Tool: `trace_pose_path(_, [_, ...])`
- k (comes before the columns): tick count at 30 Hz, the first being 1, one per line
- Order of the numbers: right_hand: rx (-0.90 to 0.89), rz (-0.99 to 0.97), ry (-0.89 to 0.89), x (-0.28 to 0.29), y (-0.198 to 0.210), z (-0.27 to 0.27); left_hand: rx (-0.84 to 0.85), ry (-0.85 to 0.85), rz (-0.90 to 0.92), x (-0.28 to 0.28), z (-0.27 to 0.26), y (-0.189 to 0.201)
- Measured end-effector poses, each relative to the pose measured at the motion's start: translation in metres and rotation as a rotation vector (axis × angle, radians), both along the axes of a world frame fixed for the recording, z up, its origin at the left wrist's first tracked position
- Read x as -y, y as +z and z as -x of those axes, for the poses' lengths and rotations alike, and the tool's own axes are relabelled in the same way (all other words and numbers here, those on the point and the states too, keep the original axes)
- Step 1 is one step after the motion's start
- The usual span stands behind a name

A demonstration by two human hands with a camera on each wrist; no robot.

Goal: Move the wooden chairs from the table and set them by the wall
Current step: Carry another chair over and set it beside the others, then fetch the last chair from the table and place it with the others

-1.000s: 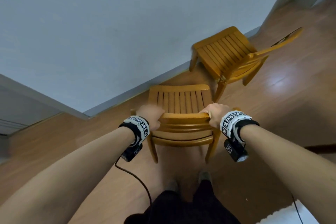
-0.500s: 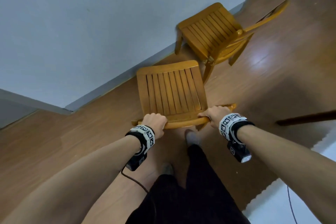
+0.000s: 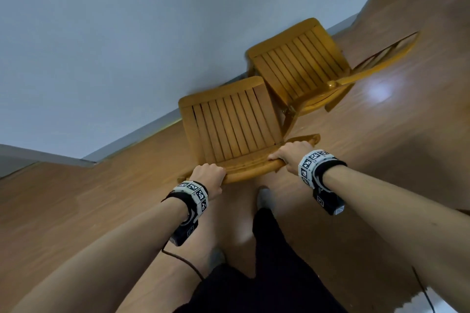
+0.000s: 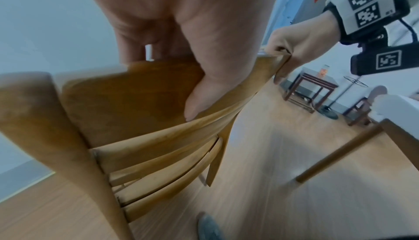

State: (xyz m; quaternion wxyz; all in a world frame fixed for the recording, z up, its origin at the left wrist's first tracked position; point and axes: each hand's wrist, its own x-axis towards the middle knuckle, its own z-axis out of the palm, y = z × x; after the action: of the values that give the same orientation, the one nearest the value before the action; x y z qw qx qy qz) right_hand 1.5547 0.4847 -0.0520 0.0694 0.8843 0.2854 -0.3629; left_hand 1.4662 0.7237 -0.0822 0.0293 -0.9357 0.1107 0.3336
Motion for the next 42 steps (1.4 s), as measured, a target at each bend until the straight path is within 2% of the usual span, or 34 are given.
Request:
trace_pose_path(8, [0.051, -0.013, 0.076, 0.019, 0.001, -0.089, -0.007, 0.124, 0.034, 0.032, -0.071, 0.000])
trace_pose_path(19, [0.060, -0.024, 0.166, 0.015, -0.054, -0.133, -0.004, 0.191, 0.014, 0.033, -0.099, -0.038])
trace_pose_path(27, [0.104, -0.059, 0.190, 0.030, -0.072, -0.128, 0.024, 0.221, 0.068, 0.045, -0.087, -0.054])
trace_pose_path(35, [-0.023, 0.091, 0.104, 0.005, -0.043, -0.105, 0.001, 0.277, 0.142, 0.005, -0.061, -0.034])
trace_pose_path(39, [-0.082, 0.087, 0.074, -0.031, -0.018, -0.079, 0.068, 0.323, 0.152, -0.032, -0.022, -0.017])
trace_pose_path(42, [-0.034, 0.020, 0.123, -0.082, 0.006, -0.042, 0.114, 0.411, 0.125, -0.071, 0.025, 0.003])
